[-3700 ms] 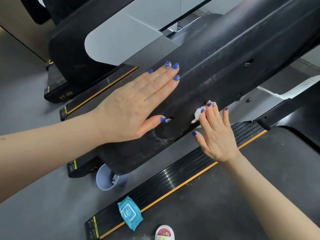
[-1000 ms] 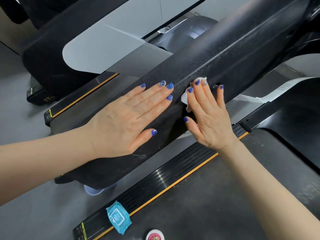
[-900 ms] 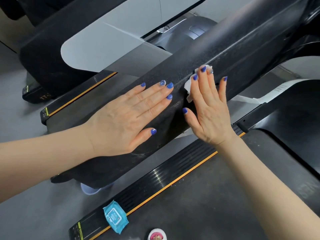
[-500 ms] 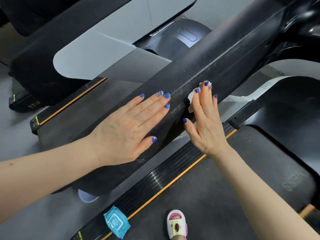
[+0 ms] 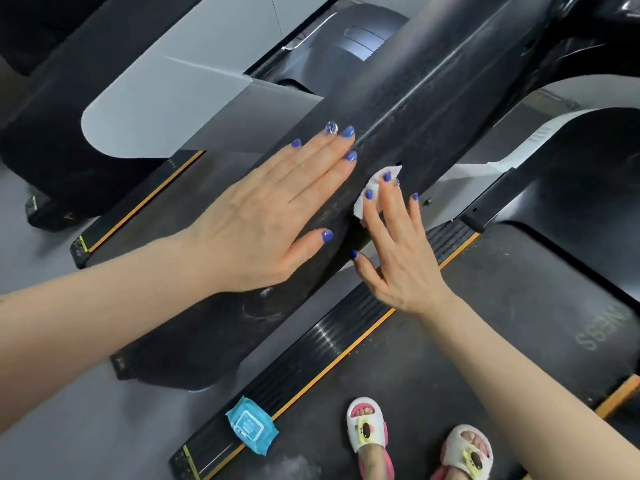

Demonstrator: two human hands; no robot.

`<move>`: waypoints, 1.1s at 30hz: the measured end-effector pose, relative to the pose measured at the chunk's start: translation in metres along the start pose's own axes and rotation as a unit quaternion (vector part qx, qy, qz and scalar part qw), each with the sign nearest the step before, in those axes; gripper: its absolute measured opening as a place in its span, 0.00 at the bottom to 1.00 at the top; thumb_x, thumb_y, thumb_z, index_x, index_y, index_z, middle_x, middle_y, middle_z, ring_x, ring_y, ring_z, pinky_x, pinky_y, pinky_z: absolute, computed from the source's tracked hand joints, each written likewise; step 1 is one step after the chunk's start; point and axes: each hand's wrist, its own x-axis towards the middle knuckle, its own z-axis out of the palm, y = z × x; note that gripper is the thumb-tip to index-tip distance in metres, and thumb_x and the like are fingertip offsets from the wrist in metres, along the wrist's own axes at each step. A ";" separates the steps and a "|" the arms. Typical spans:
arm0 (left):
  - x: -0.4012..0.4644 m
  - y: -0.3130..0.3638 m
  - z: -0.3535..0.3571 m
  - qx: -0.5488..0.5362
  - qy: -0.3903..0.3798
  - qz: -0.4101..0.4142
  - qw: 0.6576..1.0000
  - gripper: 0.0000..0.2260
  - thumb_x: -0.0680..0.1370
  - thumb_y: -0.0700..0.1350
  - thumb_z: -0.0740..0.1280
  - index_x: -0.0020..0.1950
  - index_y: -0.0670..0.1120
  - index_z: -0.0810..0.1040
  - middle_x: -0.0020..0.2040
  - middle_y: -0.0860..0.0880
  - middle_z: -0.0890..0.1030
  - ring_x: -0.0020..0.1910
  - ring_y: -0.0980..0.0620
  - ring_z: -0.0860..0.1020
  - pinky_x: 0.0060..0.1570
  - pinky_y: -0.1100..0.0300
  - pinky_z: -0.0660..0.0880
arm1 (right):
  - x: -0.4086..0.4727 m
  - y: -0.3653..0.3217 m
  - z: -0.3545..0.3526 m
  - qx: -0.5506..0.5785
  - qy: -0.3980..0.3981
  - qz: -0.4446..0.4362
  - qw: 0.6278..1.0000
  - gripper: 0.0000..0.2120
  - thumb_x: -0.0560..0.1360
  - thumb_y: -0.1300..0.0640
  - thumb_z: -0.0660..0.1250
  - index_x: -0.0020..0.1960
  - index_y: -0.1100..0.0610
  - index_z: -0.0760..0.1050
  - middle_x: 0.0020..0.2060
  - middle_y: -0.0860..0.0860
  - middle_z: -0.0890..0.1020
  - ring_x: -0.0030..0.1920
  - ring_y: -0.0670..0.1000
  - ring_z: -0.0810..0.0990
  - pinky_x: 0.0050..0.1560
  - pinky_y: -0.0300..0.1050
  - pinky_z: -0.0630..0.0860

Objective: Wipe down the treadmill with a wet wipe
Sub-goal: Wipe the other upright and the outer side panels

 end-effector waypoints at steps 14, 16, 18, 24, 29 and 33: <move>0.016 0.004 0.011 0.080 -0.027 -0.022 0.996 0.32 0.84 0.51 0.57 0.81 0.34 0.53 0.81 0.35 0.52 0.82 0.39 0.50 0.80 0.45 0.51 | -0.012 0.025 0.046 -0.044 0.018 -0.180 0.983 0.38 0.81 0.47 0.55 0.82 0.54 0.37 0.82 0.51 0.43 0.81 0.53 0.40 0.79 0.56 0.35; 0.016 0.005 0.012 0.077 -0.029 -0.023 0.996 0.31 0.84 0.52 0.57 0.80 0.34 0.54 0.81 0.35 0.52 0.81 0.38 0.50 0.80 0.46 0.50 | -0.009 0.023 0.051 -0.045 0.023 -0.192 0.980 0.35 0.82 0.48 0.53 0.82 0.54 0.40 0.80 0.53 0.53 0.81 0.53 0.42 0.79 0.56 0.34; 0.016 0.005 0.012 0.083 -0.028 -0.027 0.996 0.32 0.83 0.51 0.60 0.80 0.34 0.54 0.81 0.35 0.53 0.81 0.38 0.51 0.80 0.45 0.51 | -0.019 0.040 0.059 -0.082 0.010 -0.188 0.979 0.33 0.80 0.49 0.56 0.81 0.54 0.47 0.76 0.55 0.59 0.80 0.55 0.49 0.78 0.57 0.36; 0.017 0.007 0.012 0.100 -0.031 -0.029 0.994 0.33 0.82 0.51 0.61 0.80 0.34 0.54 0.81 0.35 0.53 0.81 0.38 0.51 0.79 0.44 0.54 | -0.045 0.069 0.063 -0.137 -0.044 -0.148 0.979 0.32 0.78 0.47 0.56 0.79 0.58 0.55 0.77 0.56 0.58 0.81 0.54 0.42 0.79 0.57 0.36; 0.018 0.006 0.012 0.095 -0.025 -0.030 0.995 0.33 0.82 0.50 0.62 0.80 0.34 0.54 0.81 0.35 0.53 0.81 0.38 0.51 0.79 0.43 0.54 | -0.035 0.058 0.062 -0.121 -0.042 -0.178 0.976 0.26 0.84 0.46 0.47 0.77 0.58 0.58 0.77 0.55 0.59 0.81 0.56 0.50 0.78 0.58 0.41; 0.017 0.007 0.013 0.101 -0.020 -0.030 0.994 0.33 0.82 0.50 0.61 0.80 0.34 0.54 0.81 0.35 0.53 0.81 0.38 0.51 0.79 0.44 0.54 | -0.054 0.091 0.062 -0.155 -0.064 -0.120 0.978 0.33 0.82 0.45 0.53 0.81 0.55 0.47 0.79 0.53 0.55 0.81 0.51 0.40 0.79 0.57 0.38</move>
